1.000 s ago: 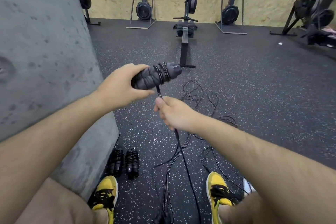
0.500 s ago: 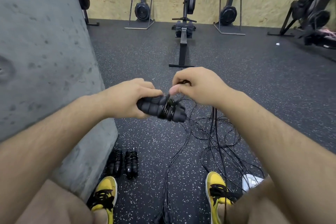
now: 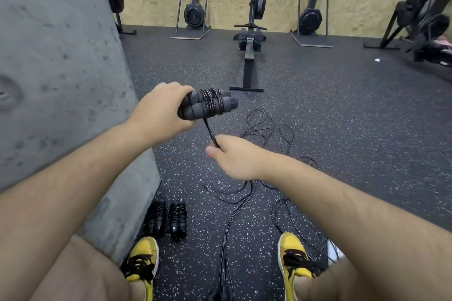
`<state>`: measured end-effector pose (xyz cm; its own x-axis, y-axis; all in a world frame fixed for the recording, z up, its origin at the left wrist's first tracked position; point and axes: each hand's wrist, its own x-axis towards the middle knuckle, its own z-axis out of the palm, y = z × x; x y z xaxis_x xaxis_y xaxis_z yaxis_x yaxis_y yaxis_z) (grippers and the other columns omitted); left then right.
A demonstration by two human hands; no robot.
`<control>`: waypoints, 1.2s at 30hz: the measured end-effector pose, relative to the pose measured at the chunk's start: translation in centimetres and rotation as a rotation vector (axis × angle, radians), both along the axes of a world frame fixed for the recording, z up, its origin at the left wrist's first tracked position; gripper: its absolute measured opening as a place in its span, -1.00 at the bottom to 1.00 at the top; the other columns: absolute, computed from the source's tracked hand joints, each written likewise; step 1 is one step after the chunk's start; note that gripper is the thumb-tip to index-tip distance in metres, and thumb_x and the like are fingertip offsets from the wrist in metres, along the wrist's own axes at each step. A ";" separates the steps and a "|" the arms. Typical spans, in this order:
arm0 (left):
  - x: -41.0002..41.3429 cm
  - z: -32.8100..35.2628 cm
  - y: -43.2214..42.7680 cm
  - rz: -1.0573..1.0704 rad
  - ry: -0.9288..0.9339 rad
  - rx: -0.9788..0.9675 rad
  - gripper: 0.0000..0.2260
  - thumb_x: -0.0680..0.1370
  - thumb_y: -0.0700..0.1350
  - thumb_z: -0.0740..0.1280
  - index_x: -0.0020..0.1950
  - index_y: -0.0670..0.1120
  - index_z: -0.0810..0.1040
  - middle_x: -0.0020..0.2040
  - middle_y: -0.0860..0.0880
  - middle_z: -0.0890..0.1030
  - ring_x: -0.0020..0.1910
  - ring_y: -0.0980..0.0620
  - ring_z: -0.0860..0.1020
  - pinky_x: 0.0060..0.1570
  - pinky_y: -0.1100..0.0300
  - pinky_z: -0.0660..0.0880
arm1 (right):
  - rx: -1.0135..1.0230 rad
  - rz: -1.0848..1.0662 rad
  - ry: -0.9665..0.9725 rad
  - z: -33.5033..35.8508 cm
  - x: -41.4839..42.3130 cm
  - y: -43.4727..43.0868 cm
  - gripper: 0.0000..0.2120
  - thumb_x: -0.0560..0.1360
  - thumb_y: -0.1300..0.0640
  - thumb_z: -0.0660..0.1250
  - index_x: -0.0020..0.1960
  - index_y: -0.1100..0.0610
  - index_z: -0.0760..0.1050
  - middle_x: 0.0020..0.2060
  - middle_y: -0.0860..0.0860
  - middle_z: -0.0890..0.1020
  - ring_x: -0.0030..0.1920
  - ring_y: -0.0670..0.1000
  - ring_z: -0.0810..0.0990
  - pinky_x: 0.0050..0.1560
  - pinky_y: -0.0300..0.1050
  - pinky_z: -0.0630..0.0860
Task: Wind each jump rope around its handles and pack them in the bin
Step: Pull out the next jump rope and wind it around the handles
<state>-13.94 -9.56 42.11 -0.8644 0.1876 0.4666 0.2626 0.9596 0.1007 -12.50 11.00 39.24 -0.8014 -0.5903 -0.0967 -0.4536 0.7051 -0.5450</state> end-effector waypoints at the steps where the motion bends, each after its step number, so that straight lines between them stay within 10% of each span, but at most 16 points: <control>1: -0.3 -0.3 -0.4 0.030 -0.013 -0.056 -0.69 0.37 -0.03 0.46 0.07 0.01 0.51 -0.08 0.02 0.49 -0.02 -0.17 0.48 -0.09 0.00 0.47 | 0.035 0.002 0.037 0.6 0.3 0.2 -0.71 0.70 -0.04 0.09 -0.09 0.12 0.34 -0.22 0.00 0.47 -0.26 -0.03 0.42 -0.33 -0.11 0.25; 9: 0.1 -1.5 0.8 -0.258 -0.089 -0.275 -0.67 0.32 -0.04 0.41 0.07 0.00 0.54 -0.05 0.05 0.57 -0.14 -0.08 0.45 -0.12 0.02 0.48 | 0.257 0.026 0.721 4.8 -0.7 3.0 -0.71 0.63 -0.17 0.16 0.09 -0.03 0.55 -0.03 -0.06 0.61 0.03 0.07 0.56 -0.12 -0.05 0.41; 14: 2.6 -0.7 2.0 -0.510 -0.250 -0.128 -0.71 0.36 -0.05 0.49 0.02 0.02 0.50 -0.09 0.11 0.50 -0.10 0.07 0.41 -0.05 0.26 0.35 | 0.036 -0.043 0.582 4.6 -4.0 5.1 -0.67 0.53 -0.29 0.26 -0.05 -0.06 0.59 -0.19 -0.12 0.58 -0.12 -0.07 0.52 -0.15 -0.08 0.46; 20: 4.3 0.4 3.9 -0.408 -0.312 0.352 -0.43 0.34 -0.11 0.63 0.26 0.00 0.44 0.09 0.18 0.58 0.09 0.26 0.56 0.08 0.39 0.44 | 0.038 -0.040 -0.003 1.0 -4.0 4.3 -0.73 0.68 0.18 0.14 -0.15 -0.02 0.45 -0.15 -0.06 0.55 -0.17 -0.08 0.53 -0.16 -0.35 0.44; 24: 2.7 0.1 2.7 -0.181 -0.231 0.330 -0.47 0.37 -0.13 0.57 0.20 0.01 0.37 0.06 0.14 0.56 -0.01 0.22 0.55 -0.09 0.38 0.44 | 0.061 -0.002 0.046 -0.5 -1.2 1.2 -0.67 0.71 0.00 0.03 0.16 0.19 0.47 0.00 0.09 0.56 0.00 0.09 0.54 -0.01 -0.11 0.42; 29: 0.3 -1.0 0.8 -0.042 -0.144 0.092 -0.64 0.36 -0.13 0.47 0.09 -0.06 0.42 -0.07 -0.03 0.54 -0.06 -0.09 0.49 -0.15 0.04 0.44 | 0.264 0.101 0.041 0.7 1.6 0.2 -0.72 0.71 0.00 0.08 0.00 0.20 0.35 -0.25 0.04 0.42 -0.29 -0.01 0.41 -0.39 -0.14 0.23; 36: 1.1 -2.3 1.1 -0.211 -0.251 -0.084 -0.66 0.35 -0.10 0.48 -0.03 0.01 0.36 -0.09 0.03 0.48 -0.06 -0.06 0.44 -0.11 0.00 0.44 | 0.330 0.050 0.537 6.3 2.9 2.4 -0.77 0.68 -0.09 0.10 0.02 0.00 0.46 -0.11 -0.02 0.53 -0.08 0.08 0.48 -0.17 -0.08 0.33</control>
